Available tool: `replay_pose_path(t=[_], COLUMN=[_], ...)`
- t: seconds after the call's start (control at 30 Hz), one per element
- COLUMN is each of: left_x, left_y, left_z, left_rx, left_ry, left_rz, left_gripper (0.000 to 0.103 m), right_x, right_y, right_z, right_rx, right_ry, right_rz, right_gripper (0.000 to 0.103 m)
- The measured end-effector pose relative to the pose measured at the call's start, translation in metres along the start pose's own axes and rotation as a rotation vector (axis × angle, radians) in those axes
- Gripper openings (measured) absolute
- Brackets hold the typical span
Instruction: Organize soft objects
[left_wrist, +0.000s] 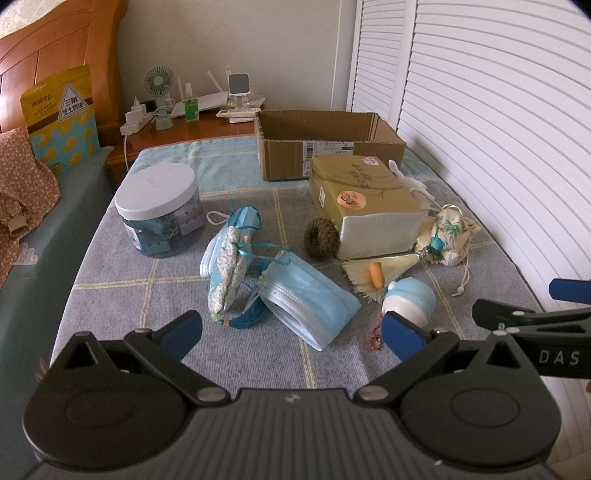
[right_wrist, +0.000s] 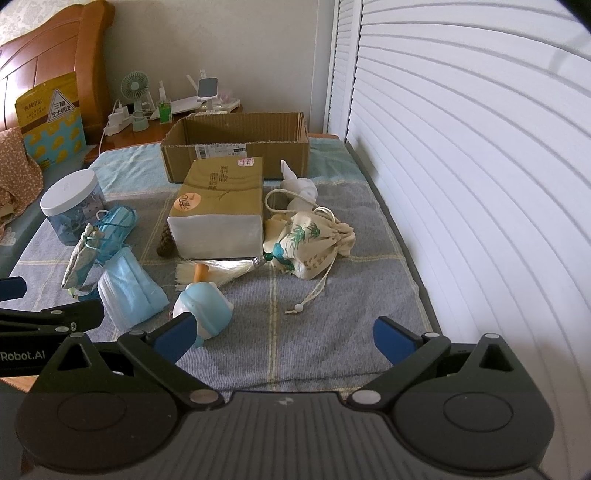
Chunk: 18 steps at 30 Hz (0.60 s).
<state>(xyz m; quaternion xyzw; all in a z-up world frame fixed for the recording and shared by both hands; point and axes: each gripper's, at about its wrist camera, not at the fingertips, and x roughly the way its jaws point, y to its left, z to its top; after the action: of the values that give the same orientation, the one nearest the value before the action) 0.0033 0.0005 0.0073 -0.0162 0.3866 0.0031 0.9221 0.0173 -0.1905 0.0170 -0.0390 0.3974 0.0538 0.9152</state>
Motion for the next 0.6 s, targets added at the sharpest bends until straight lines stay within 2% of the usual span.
replay_pose_path(t=[0.3,0.6], left_x=[0.0047,0.0103], left_y=[-0.0006,0.0009], left_z=[0.0024,0.0014], left_rx=[0.006,0.068], left_ry=[-0.005,-0.069], left_rz=[-0.003,-0.034], left_gripper=[0.102,0.102], right_x=[0.0031,0.0066], right_y=[0.0015,0.0034], right_z=[0.0022,0.0036], right_rx=[-0.017,-0.055], right_ry=[-0.011,-0.03], right_rz=[-0.002,0.003], right_gripper=[0.103,0.103])
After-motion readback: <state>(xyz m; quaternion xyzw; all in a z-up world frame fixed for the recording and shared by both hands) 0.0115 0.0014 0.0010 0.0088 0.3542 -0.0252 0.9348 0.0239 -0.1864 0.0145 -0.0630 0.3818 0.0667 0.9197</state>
